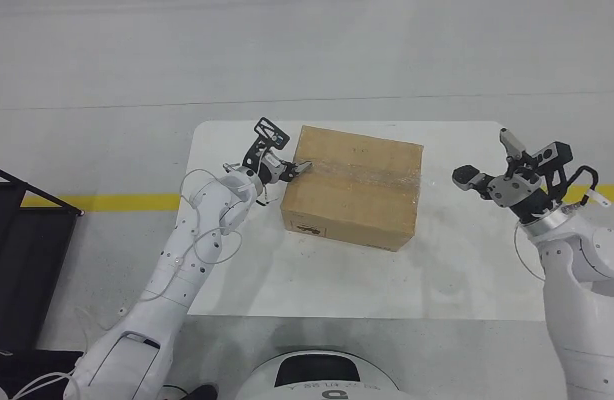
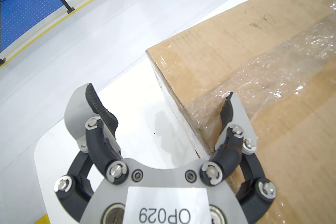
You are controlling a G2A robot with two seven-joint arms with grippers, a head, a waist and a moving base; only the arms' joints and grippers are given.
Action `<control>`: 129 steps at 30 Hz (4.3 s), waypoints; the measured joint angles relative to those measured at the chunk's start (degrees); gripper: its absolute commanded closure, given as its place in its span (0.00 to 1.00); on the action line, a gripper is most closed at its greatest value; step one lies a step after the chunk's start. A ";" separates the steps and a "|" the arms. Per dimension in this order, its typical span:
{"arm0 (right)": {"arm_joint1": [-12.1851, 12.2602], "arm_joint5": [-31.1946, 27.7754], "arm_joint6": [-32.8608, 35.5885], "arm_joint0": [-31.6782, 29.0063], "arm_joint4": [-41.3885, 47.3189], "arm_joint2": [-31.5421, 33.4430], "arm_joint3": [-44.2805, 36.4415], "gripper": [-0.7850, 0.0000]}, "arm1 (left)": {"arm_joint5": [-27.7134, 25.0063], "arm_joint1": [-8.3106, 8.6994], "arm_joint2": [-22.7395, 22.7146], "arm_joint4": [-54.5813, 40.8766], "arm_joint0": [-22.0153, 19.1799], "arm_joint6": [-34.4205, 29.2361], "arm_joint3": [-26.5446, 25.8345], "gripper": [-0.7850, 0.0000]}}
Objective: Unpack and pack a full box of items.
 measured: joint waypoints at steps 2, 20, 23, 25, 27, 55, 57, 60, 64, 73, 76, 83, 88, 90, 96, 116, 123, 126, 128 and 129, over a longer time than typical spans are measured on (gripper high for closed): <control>-0.05 -0.01 -0.62 -0.12 -0.86 -0.75 -0.64 0.00 | -0.08 0.07 -0.03 0.18 0.31 -0.03 -0.57 0.00; -0.28 0.26 -0.41 2.46 -7.06 -8.90 -6.90 0.00 | -3.52 1.51 -5.39 -4.14 3.70 0.89 -6.76 0.00; -0.38 1.64 -2.41 4.07 -10.63 -12.05 -8.67 0.00 | -2.95 1.93 -7.21 -4.44 4.80 1.31 -7.54 0.00; -0.48 2.64 -3.19 5.42 -12.52 -14.51 -9.51 0.00 | -2.38 2.22 -8.51 -4.50 5.69 1.75 -8.17 0.00; -0.62 3.54 -4.33 6.90 -14.53 -17.03 -9.99 0.00 | -1.14 2.51 -9.70 -3.69 6.66 2.01 -8.87 0.00; -4.82 6.22 -15.80 23.43 -25.61 -42.89 -2.72 0.00 | 3.15 2.01 -4.83 0.76 3.79 0.72 -4.78 0.00; -4.99 6.45 -15.76 23.78 -25.47 -43.31 -2.21 0.00 | 2.91 1.99 -4.58 0.89 3.42 0.73 -4.74 0.00; -5.23 6.58 -15.74 24.20 -25.29 -43.81 -1.52 0.00 | 2.60 1.96 -4.19 1.24 2.80 0.50 -4.64 0.00; -5.51 6.71 -16.37 24.70 -25.86 -44.43 -1.21 0.00 | 1.85 1.80 -2.98 2.11 1.55 -0.13 -3.79 0.00; -6.39 8.12 -18.07 26.42 -27.23 -46.60 -0.26 0.00 | 1.45 1.18 -0.37 2.07 -0.80 -0.03 0.12 0.00; -6.84 8.83 -18.76 27.60 -27.69 -47.76 0.69 0.00 | 1.36 1.08 0.03 2.10 -1.16 0.33 0.69 0.00; -8.00 9.95 -20.78 30.32 -28.16 -50.13 3.62 0.00 | 1.07 1.08 0.32 2.48 -1.40 0.38 0.26 0.00; -8.42 10.40 -21.33 30.73 -29.27 -50.80 4.52 0.00 | 0.22 1.25 -0.21 2.28 -1.56 0.68 0.16 0.00; -8.60 10.47 -21.84 31.09 -30.17 -51.12 5.35 0.00 | -0.08 1.38 -0.51 2.40 -1.25 0.73 -0.38 0.00; -9.44 11.08 -26.47 31.61 -34.10 -52.98 6.95 0.00 | -0.35 1.65 -1.14 2.65 -0.63 0.59 -1.10 0.00; -11.75 12.28 -25.98 36.36 -32.76 -52.99 15.11 1.00 | -0.92 1.86 0.23 4.45 1.37 2.27 -1.66 0.00; -12.41 13.58 -24.82 37.55 -33.82 -53.66 16.26 1.00 | -1.31 2.18 -0.44 4.59 2.47 2.49 -2.73 0.00; -12.66 14.10 -24.38 37.61 -34.21 -53.97 16.98 1.00 | -1.40 2.29 -0.76 4.44 2.79 2.73 -3.42 0.00; -12.99 14.25 -24.42 37.29 -34.63 -55.05 17.61 1.00 | -1.31 2.17 -0.50 3.91 2.49 2.21 -4.66 0.00; -13.19 14.34 -24.56 37.34 -34.55 -55.43 17.91 1.00 | -1.27 2.13 -0.36 3.79 2.40 1.94 -4.92 0.00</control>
